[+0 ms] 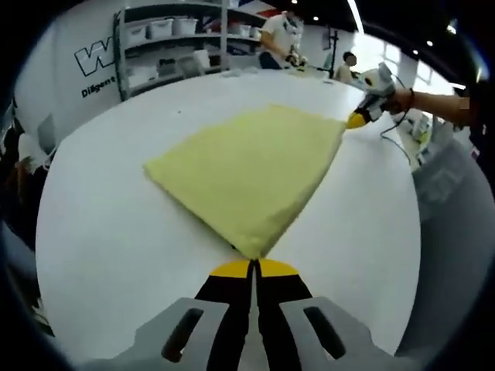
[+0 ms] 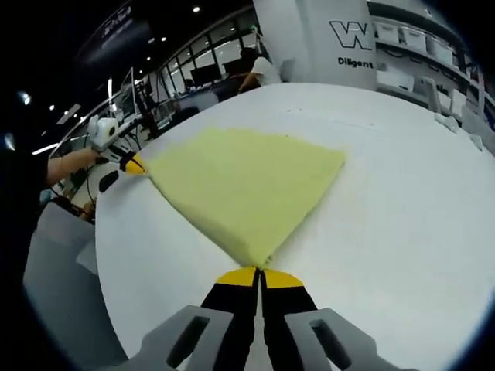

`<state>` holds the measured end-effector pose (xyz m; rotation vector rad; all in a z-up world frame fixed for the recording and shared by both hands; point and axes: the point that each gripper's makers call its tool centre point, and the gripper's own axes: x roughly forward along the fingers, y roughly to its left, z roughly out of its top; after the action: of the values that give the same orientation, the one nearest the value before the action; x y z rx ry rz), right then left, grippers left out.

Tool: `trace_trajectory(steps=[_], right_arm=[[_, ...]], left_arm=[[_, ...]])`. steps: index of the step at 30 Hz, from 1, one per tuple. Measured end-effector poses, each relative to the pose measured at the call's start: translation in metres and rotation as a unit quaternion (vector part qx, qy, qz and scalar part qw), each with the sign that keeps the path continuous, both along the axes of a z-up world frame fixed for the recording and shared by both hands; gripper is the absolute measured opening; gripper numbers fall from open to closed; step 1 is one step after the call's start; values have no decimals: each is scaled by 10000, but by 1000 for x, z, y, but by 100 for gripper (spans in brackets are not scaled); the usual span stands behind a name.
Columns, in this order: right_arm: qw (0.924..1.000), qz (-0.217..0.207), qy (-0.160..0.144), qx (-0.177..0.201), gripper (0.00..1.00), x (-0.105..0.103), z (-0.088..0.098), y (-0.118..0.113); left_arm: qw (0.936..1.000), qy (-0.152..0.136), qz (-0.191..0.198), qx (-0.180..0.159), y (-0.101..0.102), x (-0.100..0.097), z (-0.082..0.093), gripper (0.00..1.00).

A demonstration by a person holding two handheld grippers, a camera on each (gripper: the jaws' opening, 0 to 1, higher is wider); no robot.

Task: Fold the garment on the visible template until the final outline fits inside the template.

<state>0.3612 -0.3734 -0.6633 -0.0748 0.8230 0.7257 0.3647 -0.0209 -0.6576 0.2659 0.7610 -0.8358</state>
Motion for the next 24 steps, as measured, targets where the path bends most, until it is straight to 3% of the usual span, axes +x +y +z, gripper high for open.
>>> trace_trajectory(steps=[17, 24], right_arm=[[9999, 103, 87, -33, 0, -28, -2, -1], [9999, 99, 119, -21, 0, -40, -4, -1]], left_arm=[[9998, 158, 100, -100, 4, -28, -8, 0], [9988, 252, 288, -308, 6, -38, -9, 0]])
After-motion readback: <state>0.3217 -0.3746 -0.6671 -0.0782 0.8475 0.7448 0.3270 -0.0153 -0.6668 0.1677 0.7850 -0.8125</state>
